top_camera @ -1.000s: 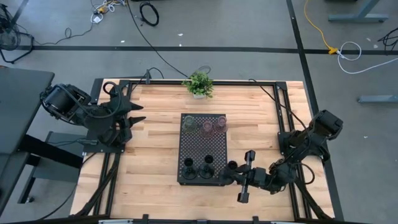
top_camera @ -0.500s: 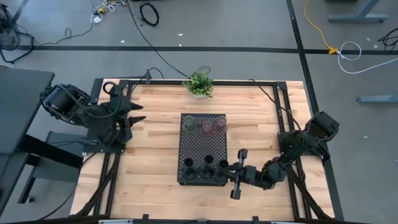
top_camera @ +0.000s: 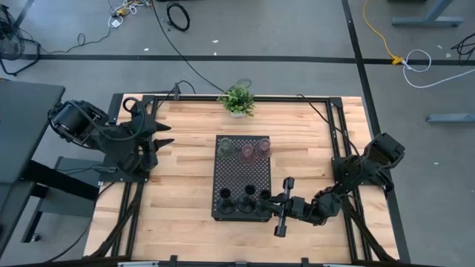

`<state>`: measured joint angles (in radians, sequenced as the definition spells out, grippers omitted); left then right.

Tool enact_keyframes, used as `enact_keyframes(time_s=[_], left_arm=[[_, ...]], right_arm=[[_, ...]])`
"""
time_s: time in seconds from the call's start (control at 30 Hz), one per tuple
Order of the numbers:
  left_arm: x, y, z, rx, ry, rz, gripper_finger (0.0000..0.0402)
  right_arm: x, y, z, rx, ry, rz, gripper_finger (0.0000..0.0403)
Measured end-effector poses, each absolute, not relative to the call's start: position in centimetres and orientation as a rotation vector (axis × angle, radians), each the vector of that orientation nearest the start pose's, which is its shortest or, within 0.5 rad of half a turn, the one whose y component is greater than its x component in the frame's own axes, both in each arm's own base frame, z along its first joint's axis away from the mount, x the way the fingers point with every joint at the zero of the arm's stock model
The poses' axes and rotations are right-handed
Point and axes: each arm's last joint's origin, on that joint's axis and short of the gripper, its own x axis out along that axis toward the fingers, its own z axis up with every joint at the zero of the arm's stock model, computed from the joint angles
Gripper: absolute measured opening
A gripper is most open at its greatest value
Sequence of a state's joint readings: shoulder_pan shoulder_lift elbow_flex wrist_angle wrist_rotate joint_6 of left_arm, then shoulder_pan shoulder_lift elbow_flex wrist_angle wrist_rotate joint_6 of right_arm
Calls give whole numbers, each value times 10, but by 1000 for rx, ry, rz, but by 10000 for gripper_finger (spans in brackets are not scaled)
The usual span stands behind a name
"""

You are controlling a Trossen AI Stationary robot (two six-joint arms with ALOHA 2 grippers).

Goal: Pick & Place candle stick holders
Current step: Align the black candle holder with the black candle holders on the shelf

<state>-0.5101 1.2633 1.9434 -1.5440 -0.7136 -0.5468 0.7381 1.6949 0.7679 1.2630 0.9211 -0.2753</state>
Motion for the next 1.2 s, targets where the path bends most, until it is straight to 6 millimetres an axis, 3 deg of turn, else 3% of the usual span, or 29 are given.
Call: enact_keyframes(time_s=[1.2], left_arm=[[141,-57,488,-26,624,371,170]], right_arm=[[263,202,230,-35,-199,-194,12]])
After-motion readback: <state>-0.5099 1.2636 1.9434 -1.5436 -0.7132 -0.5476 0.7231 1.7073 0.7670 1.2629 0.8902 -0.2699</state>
